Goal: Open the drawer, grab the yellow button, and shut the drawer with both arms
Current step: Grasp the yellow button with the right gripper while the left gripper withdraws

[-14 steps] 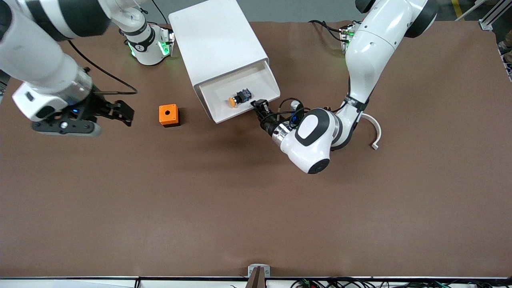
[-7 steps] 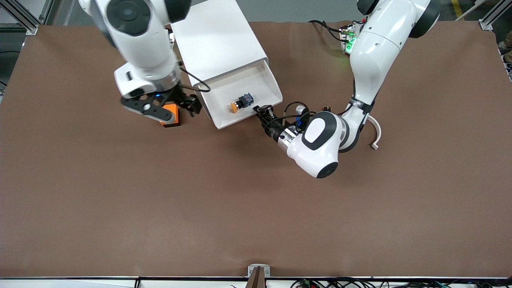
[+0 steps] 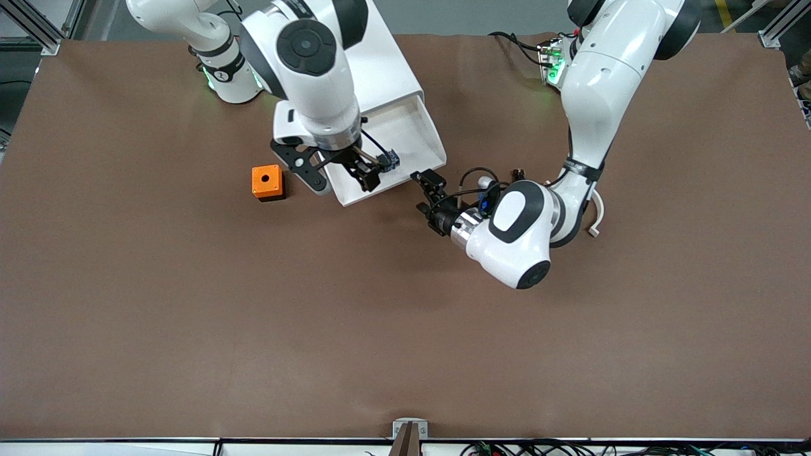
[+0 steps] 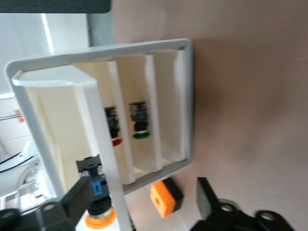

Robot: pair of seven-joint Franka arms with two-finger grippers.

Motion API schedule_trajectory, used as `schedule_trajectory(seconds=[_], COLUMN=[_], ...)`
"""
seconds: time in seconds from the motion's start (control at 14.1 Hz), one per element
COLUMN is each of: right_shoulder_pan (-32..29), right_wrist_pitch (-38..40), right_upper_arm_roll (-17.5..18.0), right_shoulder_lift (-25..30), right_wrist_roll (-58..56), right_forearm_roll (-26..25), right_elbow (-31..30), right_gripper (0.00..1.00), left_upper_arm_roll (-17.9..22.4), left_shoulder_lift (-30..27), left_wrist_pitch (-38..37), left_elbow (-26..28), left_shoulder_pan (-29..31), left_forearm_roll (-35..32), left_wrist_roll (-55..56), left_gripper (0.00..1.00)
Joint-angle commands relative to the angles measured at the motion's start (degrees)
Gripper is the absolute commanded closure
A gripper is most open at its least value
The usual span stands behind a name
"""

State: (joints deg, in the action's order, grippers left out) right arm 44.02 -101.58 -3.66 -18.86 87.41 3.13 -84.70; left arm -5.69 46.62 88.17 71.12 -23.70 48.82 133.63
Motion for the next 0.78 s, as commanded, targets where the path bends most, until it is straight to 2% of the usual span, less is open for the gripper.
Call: schedule_trajectory(seconds=[0.0,0.5,0.71], right_shoulder_pan=[2.1,4.6,7.6], right_wrist_pitch=[-1.6,-0.6,-0.6], right_upper_arm_roll=[-0.7,-0.7,-0.7], right_shoulder_lift=[-2.8,-3.3,-3.2], right_wrist_roll=[8.0,19.5,19.7], right_forearm_roll=[0.4,0.5,0.5], right_elbow=[1.2,-1.9,-2.9], right_gripper=[0.0,0.0,0.0], left_upper_arm_roll=[0.5,1.1,1.5], left_shoulder_lift=[-2.0,-3.6,-4.9], left_wrist_pitch=[-0.5,-0.4,-0.5], left_elbow=[-2.1,-4.4,-4.4], left_shoulder_pan=[1.1,6.0,7.3], left_forearm_roll=[-5.6,-5.9,-7.7], left_wrist_roll=[-6.1,-21.2,-28.1], left_gripper=[0.0,0.0,0.0])
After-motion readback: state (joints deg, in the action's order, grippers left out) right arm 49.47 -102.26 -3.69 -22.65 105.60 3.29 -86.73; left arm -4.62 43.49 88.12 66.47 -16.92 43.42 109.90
